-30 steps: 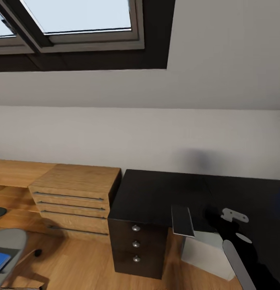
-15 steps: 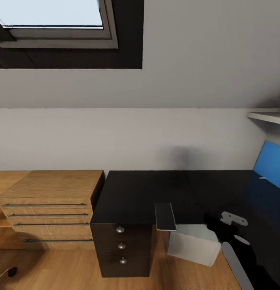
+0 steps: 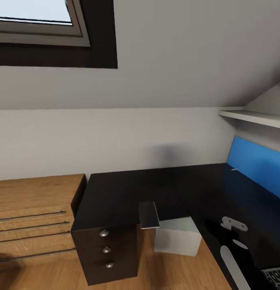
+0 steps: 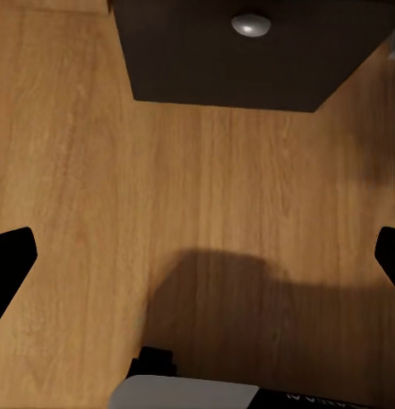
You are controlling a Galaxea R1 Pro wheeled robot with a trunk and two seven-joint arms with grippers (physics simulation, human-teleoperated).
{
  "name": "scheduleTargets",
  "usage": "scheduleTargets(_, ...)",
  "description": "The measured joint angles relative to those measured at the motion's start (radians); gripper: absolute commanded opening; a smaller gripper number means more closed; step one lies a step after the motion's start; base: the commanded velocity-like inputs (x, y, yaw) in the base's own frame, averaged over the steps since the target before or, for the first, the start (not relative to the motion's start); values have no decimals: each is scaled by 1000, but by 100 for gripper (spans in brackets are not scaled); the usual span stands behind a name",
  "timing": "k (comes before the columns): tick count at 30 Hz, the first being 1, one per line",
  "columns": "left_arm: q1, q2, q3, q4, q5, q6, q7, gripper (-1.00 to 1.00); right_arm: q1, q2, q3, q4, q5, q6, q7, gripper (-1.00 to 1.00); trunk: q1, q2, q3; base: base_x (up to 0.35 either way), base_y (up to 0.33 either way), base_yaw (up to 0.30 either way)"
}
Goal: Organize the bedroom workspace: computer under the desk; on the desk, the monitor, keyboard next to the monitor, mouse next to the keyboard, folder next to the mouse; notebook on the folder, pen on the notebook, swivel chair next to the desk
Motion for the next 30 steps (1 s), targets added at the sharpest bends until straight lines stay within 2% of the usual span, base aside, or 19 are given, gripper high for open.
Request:
scheduleTargets(8,0,0,0,0,1,0,-1,100,0,0,0,1,2,-1,0,-100,0,0,0,0,0,-285)
scheduleTargets(13,0,0,0,0,1,0,0,100,0,-1,-1,3,4,-6,0,-100,0,0,0,0,0,-78)
scheduleTargets(16,0,0,0,0,1,0,0,100,-2,-2,-2,30,6,-37,-1,-100,0,0,0,0,0,-11)
scheduleTargets(17,0,1,0,0,1,0,0,100,-11,-3,-3,84,13,-53,-2,-100,0,0,0,0,0,-3)
scheduleTargets(19,0,1,0,0,0,0,0,100,-72,-11,-8,201,38,-79,-3,-100,0,0,0,0,0,-2)
scheduleTargets(21,0,1,0,0,1,0,0,100,-134,-30,-11,296,50,-120,-4,-100,0,0,0,0,0,0)
scheduleTargets(23,0,1,0,0,1,0,0,100,-195,-56,-12,438,54,-199,-5,-100,0,0,0,0,0,0)
scheduleTargets(25,0,1,0,0,1,0,0,100,-225,-63,-12,504,54,-235,-5,-100,0,0,0,0,0,0)
scheduleTargets(26,0,1,0,0,1,0,0,100,-276,-74,-12,601,55,-287,-5,-100,0,0,0,0,0,0)
scheduleTargets(30,0,1,0,0,1,0,0,100,-372,-94,-11,795,56,-360,-6,-100,0,0,0,0,0,0)
